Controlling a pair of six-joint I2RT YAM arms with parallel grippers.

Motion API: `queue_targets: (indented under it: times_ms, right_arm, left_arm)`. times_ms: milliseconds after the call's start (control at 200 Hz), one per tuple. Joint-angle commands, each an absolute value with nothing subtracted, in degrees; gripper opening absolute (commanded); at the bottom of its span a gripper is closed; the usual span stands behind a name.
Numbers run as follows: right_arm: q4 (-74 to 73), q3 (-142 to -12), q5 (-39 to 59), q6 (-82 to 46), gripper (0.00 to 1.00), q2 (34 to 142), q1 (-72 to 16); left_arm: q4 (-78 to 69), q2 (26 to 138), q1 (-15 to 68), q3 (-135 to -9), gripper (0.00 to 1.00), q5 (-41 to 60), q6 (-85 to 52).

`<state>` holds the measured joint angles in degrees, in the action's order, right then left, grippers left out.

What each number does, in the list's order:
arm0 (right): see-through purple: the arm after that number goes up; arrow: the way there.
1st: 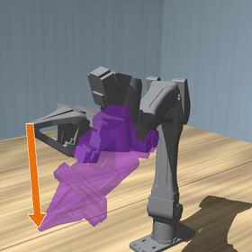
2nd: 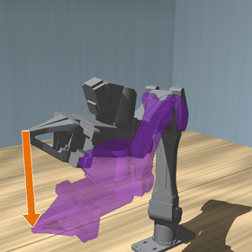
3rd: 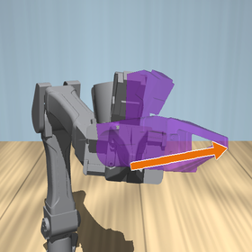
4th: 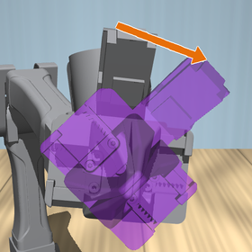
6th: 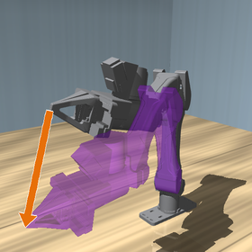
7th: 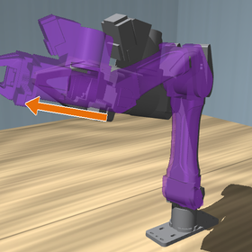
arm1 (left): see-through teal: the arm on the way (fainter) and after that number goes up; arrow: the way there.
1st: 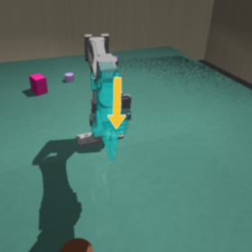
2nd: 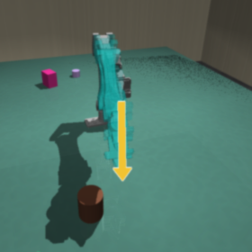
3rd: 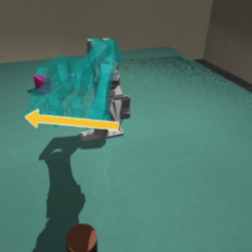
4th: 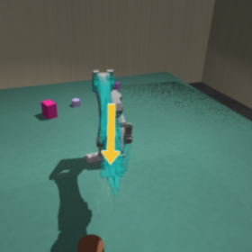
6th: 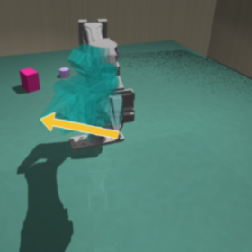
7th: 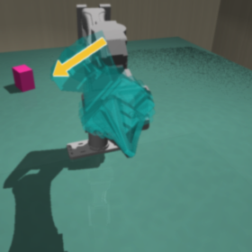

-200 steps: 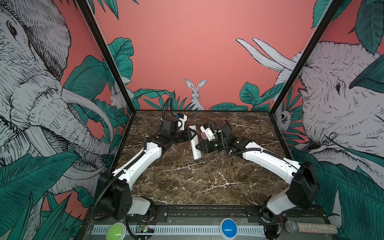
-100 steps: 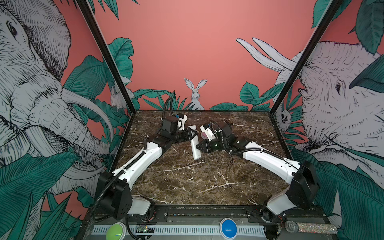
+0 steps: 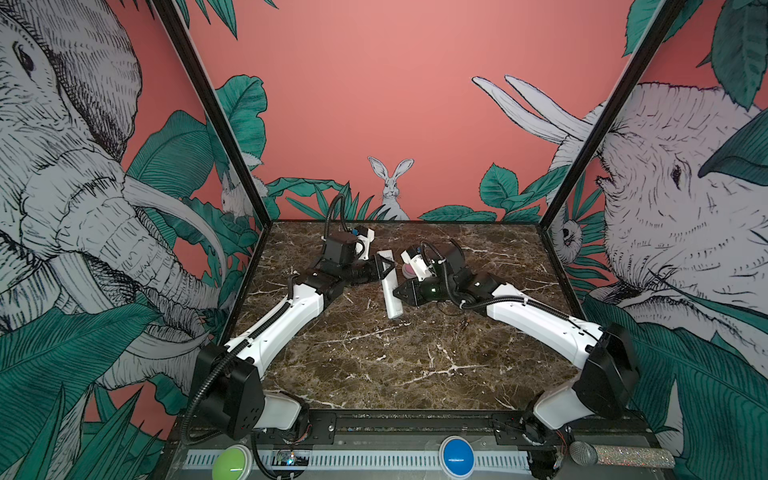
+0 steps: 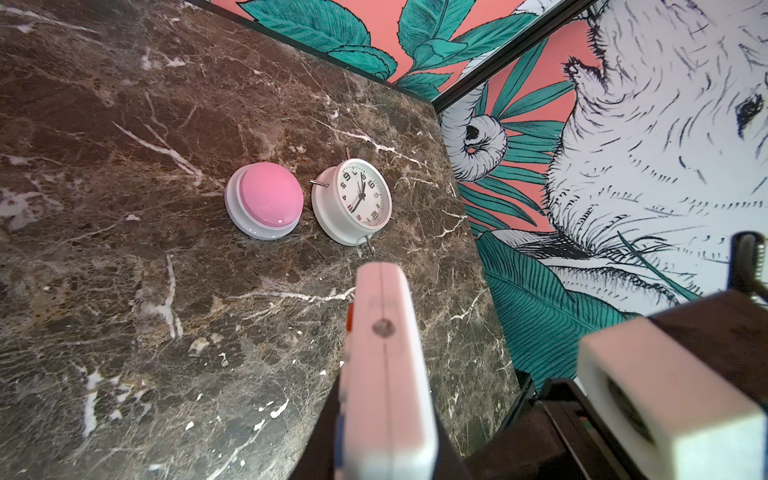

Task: Load the batteries into the remote control

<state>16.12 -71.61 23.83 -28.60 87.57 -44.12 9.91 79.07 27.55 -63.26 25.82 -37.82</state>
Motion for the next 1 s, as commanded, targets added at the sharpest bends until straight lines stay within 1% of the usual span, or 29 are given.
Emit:
queue_targets:
  times_ms: [0,305,575,995]
  right_arm:
    - [12.3,-71.1,25.4,-27.7,0.24,84.5,-44.4]
    - [12.4,-70.6,25.1,-27.5,0.25,83.9,-44.4]
    - [11.9,-70.8,25.4,-27.8,0.37,84.8,-44.4]
    - [12.6,-70.7,23.8,-27.6,0.38,85.0,-44.6]
  left_arm:
    - [8.3,79.2,27.5,-62.4,0.0,25.4,-37.9]
    - [8.4,79.1,27.4,-62.3,0.0,25.4,-38.0]
    - [8.4,78.8,27.4,-62.2,0.0,25.7,-37.8]
    - [8.3,78.6,27.3,-61.8,0.0,25.3,-37.9]
